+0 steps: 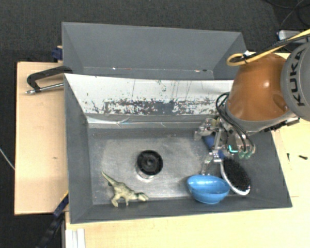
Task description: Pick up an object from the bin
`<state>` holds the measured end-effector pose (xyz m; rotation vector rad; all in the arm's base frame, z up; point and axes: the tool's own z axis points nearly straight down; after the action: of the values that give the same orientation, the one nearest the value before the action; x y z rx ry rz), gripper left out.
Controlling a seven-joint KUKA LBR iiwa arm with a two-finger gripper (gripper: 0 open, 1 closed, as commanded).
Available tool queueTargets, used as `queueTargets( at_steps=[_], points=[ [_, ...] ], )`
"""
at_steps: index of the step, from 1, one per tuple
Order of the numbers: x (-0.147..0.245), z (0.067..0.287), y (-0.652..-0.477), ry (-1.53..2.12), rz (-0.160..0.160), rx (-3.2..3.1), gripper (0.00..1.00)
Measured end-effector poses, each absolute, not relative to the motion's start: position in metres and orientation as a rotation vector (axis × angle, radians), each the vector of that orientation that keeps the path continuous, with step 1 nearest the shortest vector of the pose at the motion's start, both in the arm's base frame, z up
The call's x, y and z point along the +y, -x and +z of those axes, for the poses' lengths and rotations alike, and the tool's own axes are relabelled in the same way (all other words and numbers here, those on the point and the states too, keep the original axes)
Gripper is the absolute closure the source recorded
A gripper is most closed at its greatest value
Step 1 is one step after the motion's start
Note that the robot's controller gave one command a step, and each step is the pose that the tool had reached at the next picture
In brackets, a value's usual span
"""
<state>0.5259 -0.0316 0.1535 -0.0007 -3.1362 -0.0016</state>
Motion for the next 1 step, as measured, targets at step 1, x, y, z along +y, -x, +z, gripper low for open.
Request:
queueTargets(
  at_steps=[1],
  points=[
    [0.031,0.1167,-0.4942,-0.114,-0.006,-3.134,0.0]
  ],
)
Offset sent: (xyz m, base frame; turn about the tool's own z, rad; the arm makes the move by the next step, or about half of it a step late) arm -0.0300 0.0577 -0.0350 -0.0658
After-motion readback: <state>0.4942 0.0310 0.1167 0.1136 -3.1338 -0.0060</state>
